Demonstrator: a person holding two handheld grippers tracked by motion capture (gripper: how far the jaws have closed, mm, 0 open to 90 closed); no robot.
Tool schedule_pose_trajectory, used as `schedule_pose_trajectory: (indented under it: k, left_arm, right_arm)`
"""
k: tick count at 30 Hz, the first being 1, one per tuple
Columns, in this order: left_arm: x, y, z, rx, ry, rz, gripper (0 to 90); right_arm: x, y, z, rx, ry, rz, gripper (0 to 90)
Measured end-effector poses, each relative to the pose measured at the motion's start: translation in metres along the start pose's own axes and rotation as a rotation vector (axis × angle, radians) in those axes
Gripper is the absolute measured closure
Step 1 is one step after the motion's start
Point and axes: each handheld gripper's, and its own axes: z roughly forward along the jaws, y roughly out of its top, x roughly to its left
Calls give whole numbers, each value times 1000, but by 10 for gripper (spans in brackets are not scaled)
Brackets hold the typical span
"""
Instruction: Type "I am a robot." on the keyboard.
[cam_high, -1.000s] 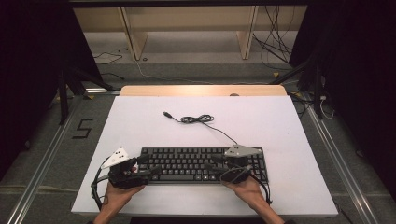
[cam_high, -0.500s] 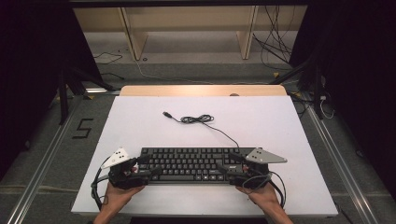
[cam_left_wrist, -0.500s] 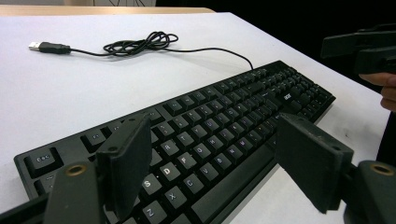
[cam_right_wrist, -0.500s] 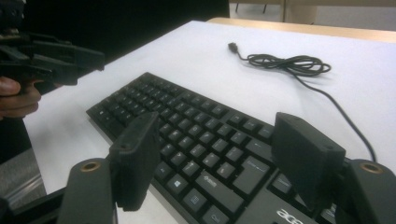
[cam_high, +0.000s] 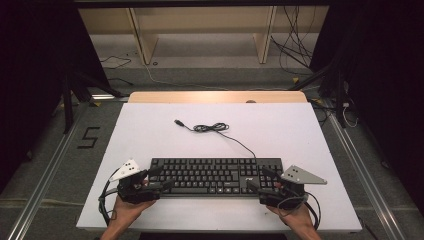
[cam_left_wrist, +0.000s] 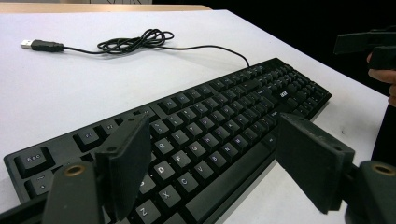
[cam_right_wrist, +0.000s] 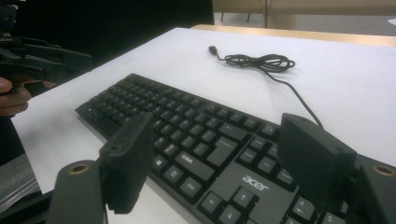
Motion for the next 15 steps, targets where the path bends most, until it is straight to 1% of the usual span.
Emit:
schedule_pose_trajectory:
  k: [5,8,15]
  left_arm:
    - [-2,-1,0,0,-3,-6,264]
    - [-2,-2,0,4,-3,1,264]
    - [-2,-2,0,4,-5,-1,264]
  right_arm:
    - [-1,-4,-6,-7,-14,0,279]
    - [-2,-6,-8,-11,-19,7,276]
    - [-3,-6,-9,-14,-28,5,269]
